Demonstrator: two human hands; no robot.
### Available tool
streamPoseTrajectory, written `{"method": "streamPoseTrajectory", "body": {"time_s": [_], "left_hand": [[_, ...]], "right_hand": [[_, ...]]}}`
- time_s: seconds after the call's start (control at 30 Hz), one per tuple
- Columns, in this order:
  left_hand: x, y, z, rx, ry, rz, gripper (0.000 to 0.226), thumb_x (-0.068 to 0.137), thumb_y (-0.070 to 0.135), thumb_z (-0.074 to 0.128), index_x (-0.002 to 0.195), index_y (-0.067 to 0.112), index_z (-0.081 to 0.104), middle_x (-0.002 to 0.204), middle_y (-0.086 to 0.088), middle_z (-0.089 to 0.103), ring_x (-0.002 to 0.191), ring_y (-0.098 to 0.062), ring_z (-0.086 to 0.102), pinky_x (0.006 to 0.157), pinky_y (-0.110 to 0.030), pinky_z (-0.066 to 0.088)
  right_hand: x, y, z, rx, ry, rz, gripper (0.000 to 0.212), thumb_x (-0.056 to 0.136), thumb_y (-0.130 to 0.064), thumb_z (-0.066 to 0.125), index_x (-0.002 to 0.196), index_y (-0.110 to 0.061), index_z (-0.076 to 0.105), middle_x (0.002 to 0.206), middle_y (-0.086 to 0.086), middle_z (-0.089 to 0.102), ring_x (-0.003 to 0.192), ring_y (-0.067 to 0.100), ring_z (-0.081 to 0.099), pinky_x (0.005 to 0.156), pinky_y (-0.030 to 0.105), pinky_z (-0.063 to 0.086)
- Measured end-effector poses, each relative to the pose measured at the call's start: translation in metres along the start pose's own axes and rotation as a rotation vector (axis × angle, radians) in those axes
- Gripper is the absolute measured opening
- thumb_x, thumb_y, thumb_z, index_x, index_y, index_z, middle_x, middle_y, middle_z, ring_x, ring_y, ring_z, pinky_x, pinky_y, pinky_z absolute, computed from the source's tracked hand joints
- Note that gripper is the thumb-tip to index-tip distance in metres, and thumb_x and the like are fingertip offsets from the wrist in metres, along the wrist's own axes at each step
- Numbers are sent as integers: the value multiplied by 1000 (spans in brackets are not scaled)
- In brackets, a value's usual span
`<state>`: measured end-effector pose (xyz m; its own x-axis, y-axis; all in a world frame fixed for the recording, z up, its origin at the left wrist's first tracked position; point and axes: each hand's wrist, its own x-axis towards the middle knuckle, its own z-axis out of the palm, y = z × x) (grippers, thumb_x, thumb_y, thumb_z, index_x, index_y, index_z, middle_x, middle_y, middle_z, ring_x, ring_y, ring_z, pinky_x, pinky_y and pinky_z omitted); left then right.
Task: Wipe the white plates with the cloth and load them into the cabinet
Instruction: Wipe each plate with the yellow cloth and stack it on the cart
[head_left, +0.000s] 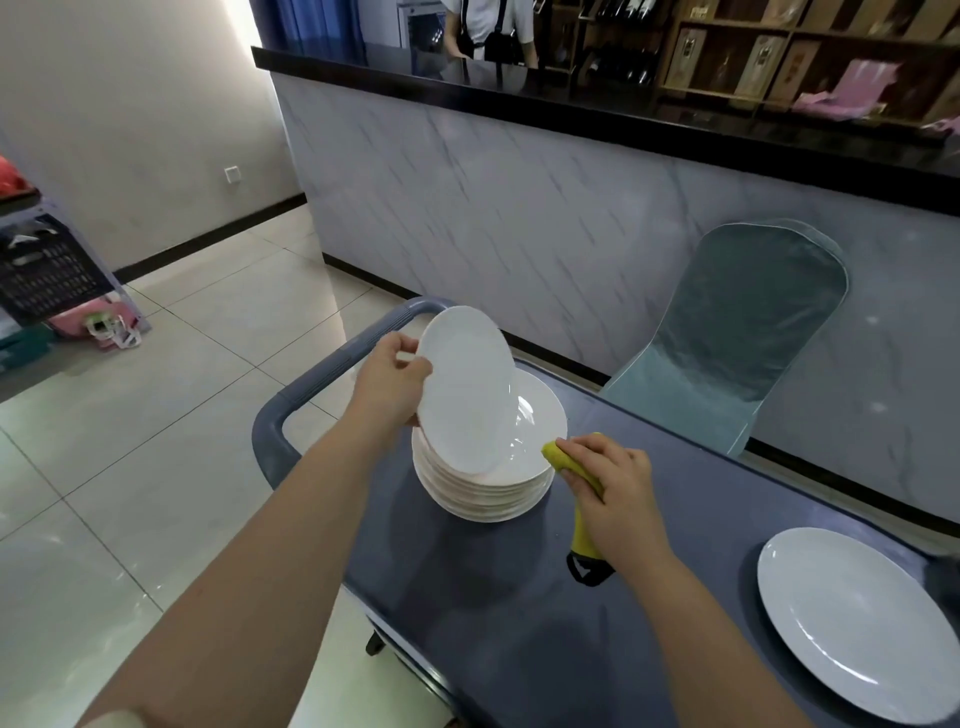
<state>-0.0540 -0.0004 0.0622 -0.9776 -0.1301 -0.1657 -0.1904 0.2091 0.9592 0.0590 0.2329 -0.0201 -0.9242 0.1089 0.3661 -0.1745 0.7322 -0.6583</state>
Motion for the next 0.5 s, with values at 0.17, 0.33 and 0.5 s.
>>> {"method": "streamPoseTrajectory", "body": {"time_s": [0.17,0.33,0.5], "left_hand": [[-6,18,-10,-92,-63,-30,11,91,10,57,95,20,59,91,-3,66,71,-19,64,52,-30,53],[-36,-20,-24,-456,-222,-285,24,96,5,52,116,16,57,108,-10,65,76,-20,73,56,-38,59],[-76,-61,26,-592,-454,-432,64,86,-9,55,128,38,55,124,-10,60,100,-39,68,69,-52,58]], "right_hand": [[-8,2,-5,-21,95,-83,29,89,-20,63,117,-20,70,116,-6,64,96,19,39,93,10,28],[-8,0,-27,81,233,-4,34,86,-5,69,114,-25,68,119,-19,57,103,21,45,97,6,25],[-1,-28,-44,153,162,48,26,85,-28,67,107,-41,63,112,-31,56,109,-3,40,93,3,26]]}}
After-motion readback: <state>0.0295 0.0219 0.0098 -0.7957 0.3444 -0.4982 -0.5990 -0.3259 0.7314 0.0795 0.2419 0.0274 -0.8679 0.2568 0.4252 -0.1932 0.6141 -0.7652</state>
